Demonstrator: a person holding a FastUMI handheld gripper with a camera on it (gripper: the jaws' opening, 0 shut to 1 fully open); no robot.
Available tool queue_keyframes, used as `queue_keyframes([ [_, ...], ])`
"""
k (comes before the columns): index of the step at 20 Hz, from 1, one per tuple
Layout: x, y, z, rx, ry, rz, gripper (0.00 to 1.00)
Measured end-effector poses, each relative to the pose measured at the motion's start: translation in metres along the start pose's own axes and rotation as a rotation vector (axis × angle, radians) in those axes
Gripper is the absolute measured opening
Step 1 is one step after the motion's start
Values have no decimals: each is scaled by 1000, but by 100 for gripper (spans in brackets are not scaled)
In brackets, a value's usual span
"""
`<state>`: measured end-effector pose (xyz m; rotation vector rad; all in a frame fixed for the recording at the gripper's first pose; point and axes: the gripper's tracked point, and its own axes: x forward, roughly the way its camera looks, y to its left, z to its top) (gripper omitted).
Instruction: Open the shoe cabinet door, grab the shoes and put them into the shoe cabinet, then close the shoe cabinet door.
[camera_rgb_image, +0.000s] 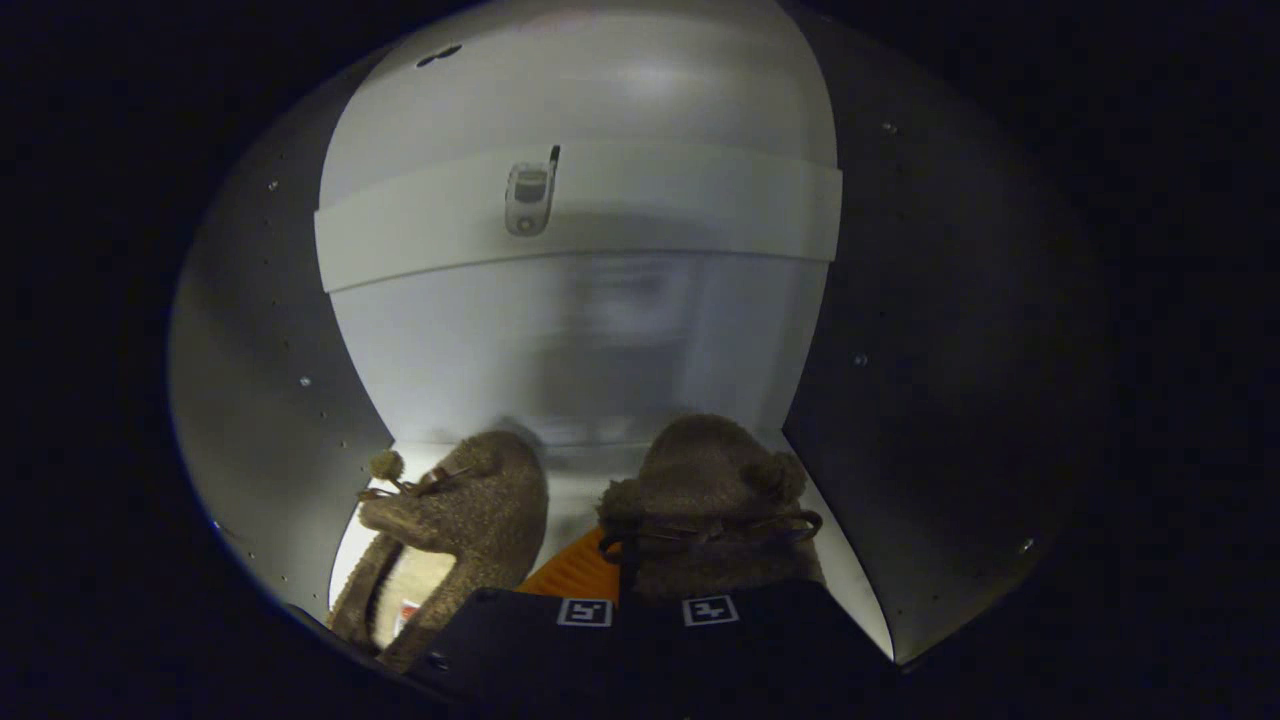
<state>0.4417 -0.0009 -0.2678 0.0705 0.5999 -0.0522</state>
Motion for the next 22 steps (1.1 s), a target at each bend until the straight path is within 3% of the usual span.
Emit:
queue_keyframes([
  [5,-5,-3,-6,-10,28,-13,24],
  [12,-48,-1,-9,-11,62,29,88],
  [14,-66,-6,-5,-18,47,27,98],
  [18,-105,-15,0,8,18,35,99],
  [22,-161,-26,24,30,-119,43,99],
])
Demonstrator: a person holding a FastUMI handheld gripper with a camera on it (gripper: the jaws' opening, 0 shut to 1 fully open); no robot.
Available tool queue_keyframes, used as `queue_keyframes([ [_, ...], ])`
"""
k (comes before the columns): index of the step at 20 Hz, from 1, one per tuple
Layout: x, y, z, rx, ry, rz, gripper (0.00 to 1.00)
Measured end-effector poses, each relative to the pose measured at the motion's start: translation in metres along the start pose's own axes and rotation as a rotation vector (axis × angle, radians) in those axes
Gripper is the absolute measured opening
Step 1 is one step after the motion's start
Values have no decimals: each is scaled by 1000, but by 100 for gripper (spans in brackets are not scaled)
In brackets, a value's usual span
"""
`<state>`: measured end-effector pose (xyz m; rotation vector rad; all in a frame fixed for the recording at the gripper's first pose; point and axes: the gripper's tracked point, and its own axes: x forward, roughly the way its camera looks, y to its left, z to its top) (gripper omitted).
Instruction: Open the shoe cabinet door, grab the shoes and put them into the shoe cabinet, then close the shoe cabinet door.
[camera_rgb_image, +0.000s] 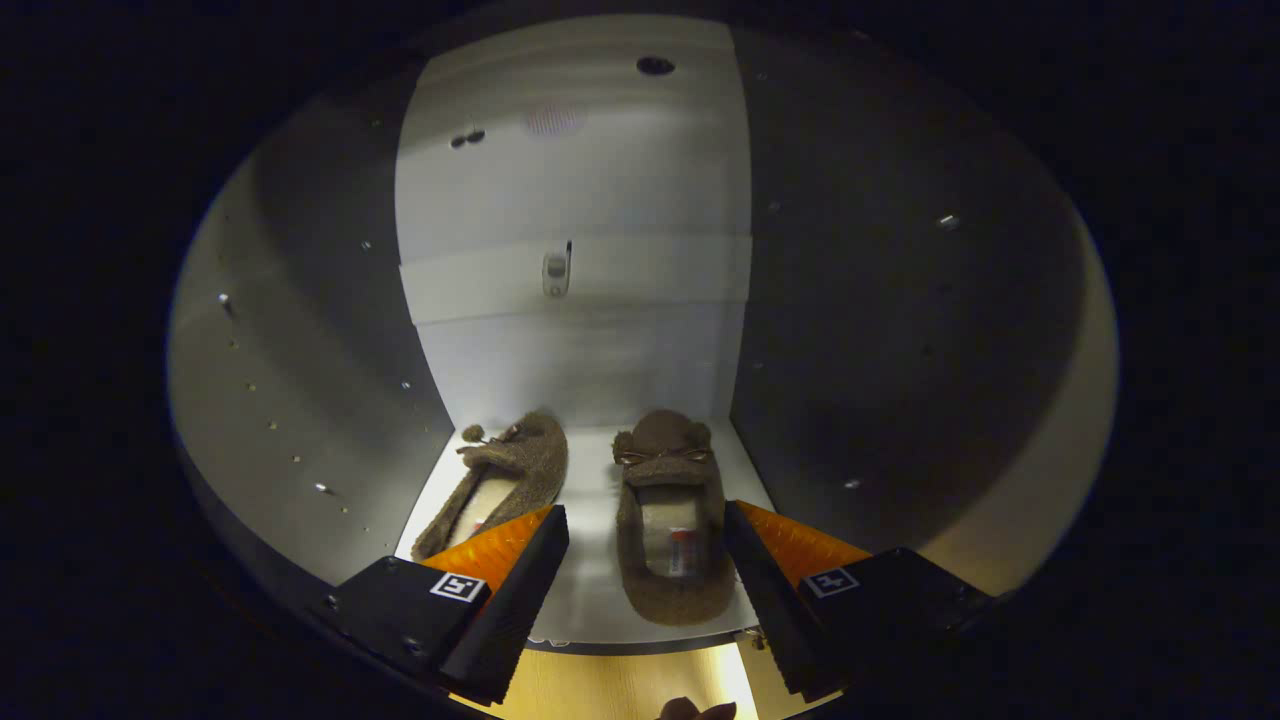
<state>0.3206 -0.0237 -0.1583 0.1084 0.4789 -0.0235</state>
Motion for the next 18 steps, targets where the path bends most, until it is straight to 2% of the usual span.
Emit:
queue_keyframes([
  [7,-131,-17,41,-15,-322,-32,99],
  [13,-248,-26,8,-41,-468,-43,98],
  [18,-328,-42,-30,-38,-491,-16,98],
])
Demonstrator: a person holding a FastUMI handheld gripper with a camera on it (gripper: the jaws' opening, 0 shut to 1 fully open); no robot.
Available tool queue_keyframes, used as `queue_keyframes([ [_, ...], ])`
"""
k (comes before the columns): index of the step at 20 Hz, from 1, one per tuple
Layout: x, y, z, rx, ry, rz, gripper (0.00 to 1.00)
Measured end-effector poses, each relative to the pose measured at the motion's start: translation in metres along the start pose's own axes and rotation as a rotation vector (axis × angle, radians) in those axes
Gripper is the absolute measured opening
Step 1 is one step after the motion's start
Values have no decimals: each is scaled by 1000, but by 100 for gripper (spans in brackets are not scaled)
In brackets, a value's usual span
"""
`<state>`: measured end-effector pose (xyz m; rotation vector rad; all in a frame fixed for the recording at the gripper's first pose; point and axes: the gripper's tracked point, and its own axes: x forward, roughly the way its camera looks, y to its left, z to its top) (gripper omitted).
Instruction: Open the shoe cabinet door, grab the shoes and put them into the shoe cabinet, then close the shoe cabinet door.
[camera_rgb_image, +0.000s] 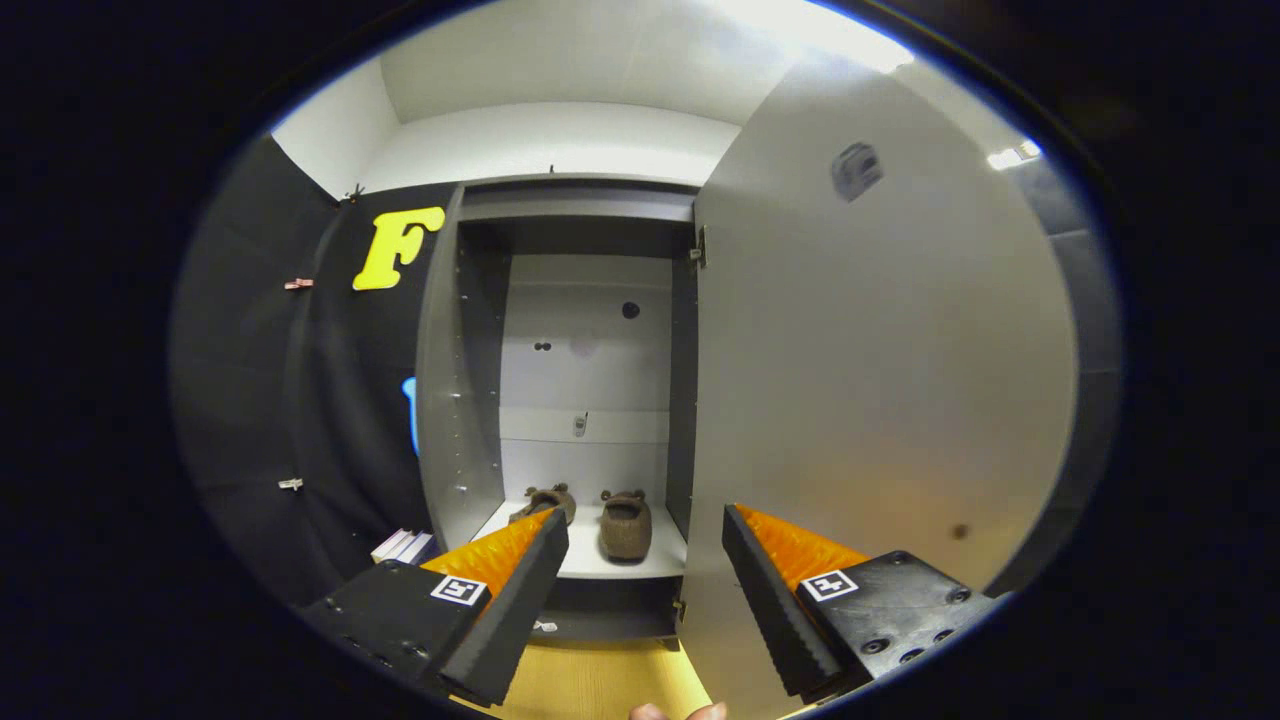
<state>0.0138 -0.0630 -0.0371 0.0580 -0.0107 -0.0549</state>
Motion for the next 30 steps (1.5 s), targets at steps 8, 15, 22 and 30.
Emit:
queue_keyframes([
  [8,-102,-85,8,36,27,-17,98],
  [15,-97,-212,-20,102,127,-159,98],
  [22,-45,-233,-25,80,157,-143,97],
  [30,-54,-179,-26,87,153,-106,97],
])
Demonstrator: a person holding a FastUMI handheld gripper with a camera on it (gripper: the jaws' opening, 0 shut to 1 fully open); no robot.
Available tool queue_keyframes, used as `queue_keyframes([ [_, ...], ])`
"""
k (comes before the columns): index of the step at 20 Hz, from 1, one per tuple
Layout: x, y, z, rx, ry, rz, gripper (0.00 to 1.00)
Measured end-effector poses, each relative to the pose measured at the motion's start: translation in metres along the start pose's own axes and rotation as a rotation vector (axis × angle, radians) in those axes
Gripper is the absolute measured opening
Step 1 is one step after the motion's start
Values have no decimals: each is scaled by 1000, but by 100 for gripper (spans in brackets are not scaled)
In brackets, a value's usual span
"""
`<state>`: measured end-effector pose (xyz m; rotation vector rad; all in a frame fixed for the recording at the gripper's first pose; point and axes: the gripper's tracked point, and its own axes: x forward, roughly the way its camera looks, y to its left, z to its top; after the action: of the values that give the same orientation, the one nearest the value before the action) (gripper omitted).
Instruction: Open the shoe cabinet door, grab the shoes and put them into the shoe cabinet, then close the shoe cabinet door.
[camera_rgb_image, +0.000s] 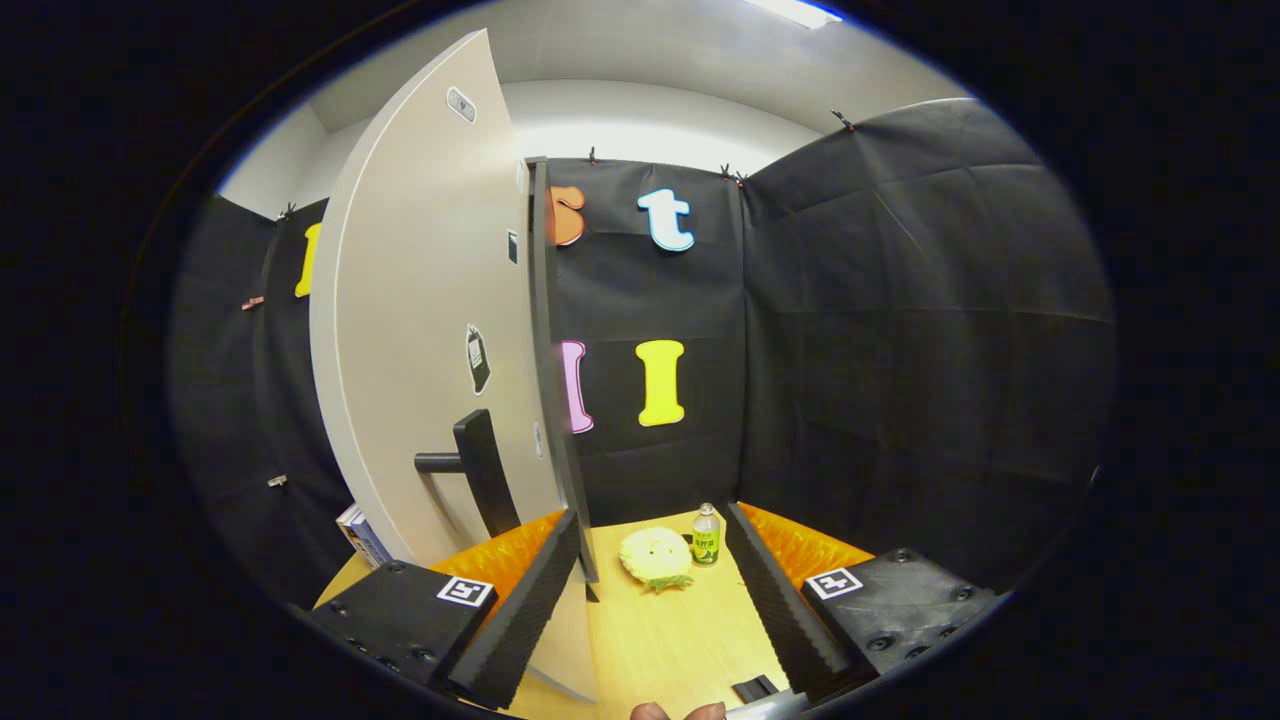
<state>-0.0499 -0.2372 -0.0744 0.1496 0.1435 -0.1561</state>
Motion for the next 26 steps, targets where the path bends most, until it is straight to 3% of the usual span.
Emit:
queue_keyframes([
  [8,-11,90,-10,-14,-8,23,98],
  [18,19,209,-29,-8,40,202,98],
  [26,36,221,-23,-29,1,172,98],
])
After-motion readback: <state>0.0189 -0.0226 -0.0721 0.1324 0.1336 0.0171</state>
